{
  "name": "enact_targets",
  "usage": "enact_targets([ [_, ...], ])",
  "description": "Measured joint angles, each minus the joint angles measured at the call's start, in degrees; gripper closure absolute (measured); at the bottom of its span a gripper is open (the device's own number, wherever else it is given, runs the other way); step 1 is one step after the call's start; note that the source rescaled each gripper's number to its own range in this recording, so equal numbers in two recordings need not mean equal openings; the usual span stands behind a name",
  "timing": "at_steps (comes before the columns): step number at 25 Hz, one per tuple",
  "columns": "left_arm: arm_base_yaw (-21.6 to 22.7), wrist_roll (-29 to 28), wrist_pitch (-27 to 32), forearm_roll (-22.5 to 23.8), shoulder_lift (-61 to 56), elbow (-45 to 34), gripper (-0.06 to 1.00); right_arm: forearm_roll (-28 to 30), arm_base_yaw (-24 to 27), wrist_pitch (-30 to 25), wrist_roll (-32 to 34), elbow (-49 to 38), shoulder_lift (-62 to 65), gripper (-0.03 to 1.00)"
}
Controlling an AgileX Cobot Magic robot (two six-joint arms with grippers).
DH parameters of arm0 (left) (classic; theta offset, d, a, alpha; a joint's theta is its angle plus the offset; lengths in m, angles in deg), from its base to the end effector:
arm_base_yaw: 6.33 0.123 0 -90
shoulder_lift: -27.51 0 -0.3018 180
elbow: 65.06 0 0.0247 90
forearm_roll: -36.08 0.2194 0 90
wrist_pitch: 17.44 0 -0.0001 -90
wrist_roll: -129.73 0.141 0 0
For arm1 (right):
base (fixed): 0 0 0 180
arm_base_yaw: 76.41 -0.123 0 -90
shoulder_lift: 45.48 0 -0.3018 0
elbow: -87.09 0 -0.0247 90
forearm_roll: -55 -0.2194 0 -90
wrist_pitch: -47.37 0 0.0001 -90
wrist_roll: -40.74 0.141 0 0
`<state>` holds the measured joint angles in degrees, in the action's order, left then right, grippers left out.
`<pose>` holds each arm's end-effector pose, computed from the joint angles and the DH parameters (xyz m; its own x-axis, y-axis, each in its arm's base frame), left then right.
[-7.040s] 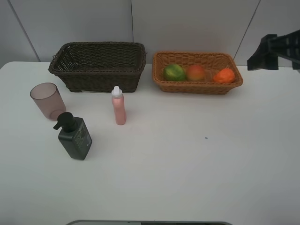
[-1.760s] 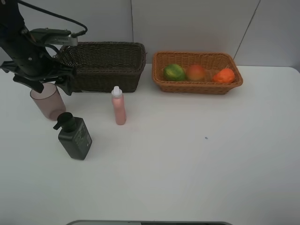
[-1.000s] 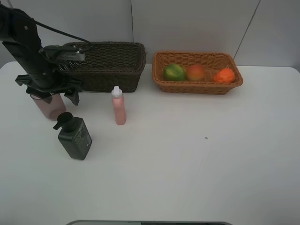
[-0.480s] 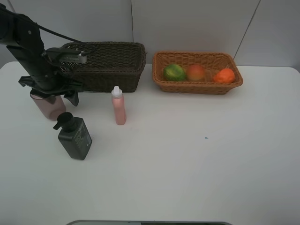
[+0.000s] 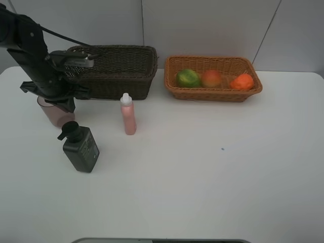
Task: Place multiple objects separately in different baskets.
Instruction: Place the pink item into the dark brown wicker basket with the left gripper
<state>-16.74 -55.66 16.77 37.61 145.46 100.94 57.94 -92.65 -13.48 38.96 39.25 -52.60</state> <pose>0.3493 -0.0620 0.1244 -0.9652 0.1042 -0.2398 0.1080 0.9941 -0.0027 -0.0052 -0.0081 0.2453 -0.4034 -0.1758 -0.8980 -0.2637 0.9621 -0.0699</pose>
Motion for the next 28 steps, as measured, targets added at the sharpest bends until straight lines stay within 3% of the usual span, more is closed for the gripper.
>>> enact_targets([
  [16, 0.0, 0.0, 1.8, 0.0, -4.3, 0.4, 0.94, 0.0, 0.0, 0.0, 0.0, 0.0, 0.0, 0.0],
  [23, 0.0, 0.0, 8.6, -0.2, -10.5, 6.2, 0.94, 0.0, 0.0, 0.0, 0.0, 0.0, 0.0, 0.0],
  [28, 0.0, -0.1, 10.3, -0.2, -11.1, 11.6, 0.94, 0.0, 0.0, 0.0, 0.0, 0.0, 0.0, 0.0],
])
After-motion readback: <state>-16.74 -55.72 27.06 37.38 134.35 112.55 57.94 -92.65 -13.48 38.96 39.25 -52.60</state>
